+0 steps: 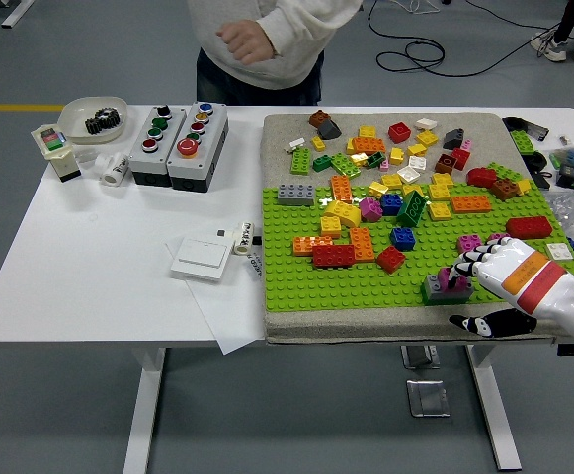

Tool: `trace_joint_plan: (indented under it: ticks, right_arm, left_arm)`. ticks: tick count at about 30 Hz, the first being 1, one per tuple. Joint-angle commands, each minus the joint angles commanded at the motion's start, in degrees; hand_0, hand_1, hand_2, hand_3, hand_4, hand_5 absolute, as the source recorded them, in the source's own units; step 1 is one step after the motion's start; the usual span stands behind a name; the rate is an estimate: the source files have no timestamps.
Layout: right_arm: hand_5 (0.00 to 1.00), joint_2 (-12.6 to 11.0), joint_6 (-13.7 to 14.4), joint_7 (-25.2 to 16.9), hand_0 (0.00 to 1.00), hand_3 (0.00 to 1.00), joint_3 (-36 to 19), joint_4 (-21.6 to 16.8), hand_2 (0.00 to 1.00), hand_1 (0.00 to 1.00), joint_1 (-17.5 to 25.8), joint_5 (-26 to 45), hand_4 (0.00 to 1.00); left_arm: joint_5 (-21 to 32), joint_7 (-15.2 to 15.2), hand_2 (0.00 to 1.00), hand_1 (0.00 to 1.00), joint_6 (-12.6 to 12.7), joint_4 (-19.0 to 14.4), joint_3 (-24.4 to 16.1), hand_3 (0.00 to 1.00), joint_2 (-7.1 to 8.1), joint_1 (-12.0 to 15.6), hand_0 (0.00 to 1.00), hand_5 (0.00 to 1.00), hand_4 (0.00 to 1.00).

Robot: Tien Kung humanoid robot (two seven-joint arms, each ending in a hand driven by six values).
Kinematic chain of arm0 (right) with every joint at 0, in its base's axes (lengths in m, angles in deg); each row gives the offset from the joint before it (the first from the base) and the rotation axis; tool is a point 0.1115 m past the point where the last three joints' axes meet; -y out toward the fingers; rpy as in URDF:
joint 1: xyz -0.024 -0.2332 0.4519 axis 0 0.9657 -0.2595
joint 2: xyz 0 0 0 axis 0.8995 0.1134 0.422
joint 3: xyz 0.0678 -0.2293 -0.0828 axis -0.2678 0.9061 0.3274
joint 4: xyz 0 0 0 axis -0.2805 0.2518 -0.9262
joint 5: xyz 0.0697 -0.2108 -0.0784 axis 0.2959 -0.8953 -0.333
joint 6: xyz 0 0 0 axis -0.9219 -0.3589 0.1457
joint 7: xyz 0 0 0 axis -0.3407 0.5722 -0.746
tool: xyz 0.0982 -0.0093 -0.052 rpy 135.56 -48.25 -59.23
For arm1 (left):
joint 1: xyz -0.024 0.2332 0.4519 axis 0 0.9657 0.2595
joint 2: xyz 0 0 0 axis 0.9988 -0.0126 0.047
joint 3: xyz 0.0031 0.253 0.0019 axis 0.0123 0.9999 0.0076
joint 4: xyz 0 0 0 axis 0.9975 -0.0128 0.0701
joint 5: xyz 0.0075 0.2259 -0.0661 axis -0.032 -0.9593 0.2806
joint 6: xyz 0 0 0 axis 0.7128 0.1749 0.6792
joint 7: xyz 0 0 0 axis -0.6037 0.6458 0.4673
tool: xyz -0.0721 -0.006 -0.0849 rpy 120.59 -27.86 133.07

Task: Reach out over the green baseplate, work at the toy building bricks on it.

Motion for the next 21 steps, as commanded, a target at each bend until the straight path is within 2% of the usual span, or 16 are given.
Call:
trace_joint_plan:
  ticks: [11, 18, 19, 21]
  right_arm:
    - [0.463, 0.0, 0.5, -0.1, 0.439, 0.547, -0.4, -0.4, 0.590, 0.536, 0.4, 0.4, 0.795]
    - [0.460, 0.1, 2.2, -0.5, 0.446, 0.548, -2.3, -1.0, 0.590, 0.536, 1.2, 1.8, 0.794]
    - [0.464, 0.2, 2.7, -0.7, 0.499, 0.562, -3.2, -1.0, 0.603, 0.555, 1.4, 2.3, 0.787]
    - [0.464, 0.3, 3.1, -0.7, 0.499, 0.562, -4.0, -0.9, 0.603, 0.555, 1.6, 2.8, 0.787]
  left_arm:
    - [-0.5, 0.2, 0.655, 0.686, 0.0, 0.0, -0.3, 0.548, -0.02, 0.2, 0.598, 0.612, 0.565]
    - [-0.8, 0.3, 0.655, 0.687, 0.0, 0.0, -0.4, 0.548, -0.02, 0.4, 0.600, 0.613, 0.565]
    - [-0.8, 0.3, 0.655, 0.687, 0.0, 0.0, -0.4, 0.548, -0.01, 0.4, 0.599, 0.613, 0.564]
    - [-0.8, 0.2, 0.655, 0.687, 0.0, 0.0, -0.4, 0.548, 0.00, 0.4, 0.599, 0.613, 0.564]
